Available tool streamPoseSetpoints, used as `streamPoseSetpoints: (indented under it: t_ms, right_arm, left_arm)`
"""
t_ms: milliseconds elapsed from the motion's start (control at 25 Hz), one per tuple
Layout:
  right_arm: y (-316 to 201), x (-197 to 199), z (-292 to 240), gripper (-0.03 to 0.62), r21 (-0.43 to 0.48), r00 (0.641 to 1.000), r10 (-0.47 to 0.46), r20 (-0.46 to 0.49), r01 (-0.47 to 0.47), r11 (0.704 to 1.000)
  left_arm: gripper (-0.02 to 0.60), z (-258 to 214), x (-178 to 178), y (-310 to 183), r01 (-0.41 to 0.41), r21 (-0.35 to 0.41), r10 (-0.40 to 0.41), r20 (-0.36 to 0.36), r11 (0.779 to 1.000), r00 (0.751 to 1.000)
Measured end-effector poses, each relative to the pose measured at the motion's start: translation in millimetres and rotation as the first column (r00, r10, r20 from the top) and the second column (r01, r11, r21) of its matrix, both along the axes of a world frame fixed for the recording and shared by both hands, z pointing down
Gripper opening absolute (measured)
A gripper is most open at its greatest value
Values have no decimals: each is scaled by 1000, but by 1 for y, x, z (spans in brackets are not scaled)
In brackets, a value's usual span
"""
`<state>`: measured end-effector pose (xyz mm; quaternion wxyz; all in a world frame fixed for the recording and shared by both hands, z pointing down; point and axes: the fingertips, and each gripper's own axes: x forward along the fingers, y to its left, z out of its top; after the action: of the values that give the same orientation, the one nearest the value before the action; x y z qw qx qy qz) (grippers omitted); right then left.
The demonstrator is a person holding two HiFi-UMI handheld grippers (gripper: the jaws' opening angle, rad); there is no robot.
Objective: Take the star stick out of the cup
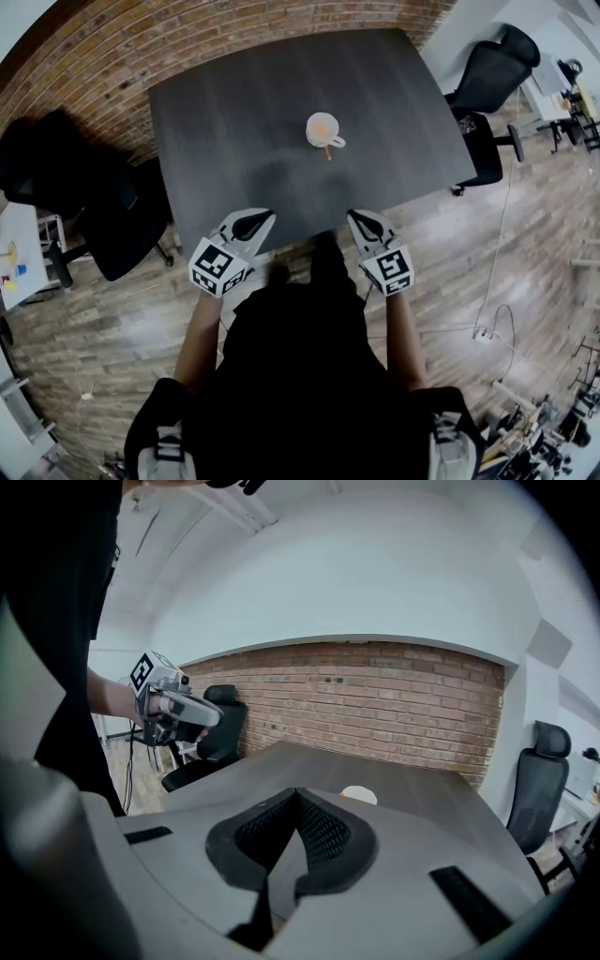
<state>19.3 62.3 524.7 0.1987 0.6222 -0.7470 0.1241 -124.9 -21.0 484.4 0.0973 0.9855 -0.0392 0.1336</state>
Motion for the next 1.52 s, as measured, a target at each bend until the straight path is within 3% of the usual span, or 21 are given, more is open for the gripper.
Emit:
streamPoseSetpoints:
  t_ms: [560,1200,1520]
  right_arm:
    - [-69,91,-3,0,13,978,-207,25,207,978]
    - [-105,136,7,0,11,902,-430,30,430,903]
    - [-107,135,16,0,24,859,-512,34,511,859]
  left_arm:
    - [1,-18,100,-28,145,32,-146,28,989,989]
    - [0,-19,143,-27,360,47,-361,34,932,932]
    - [0,-13,141,-9,425,52,-428,80,904,900]
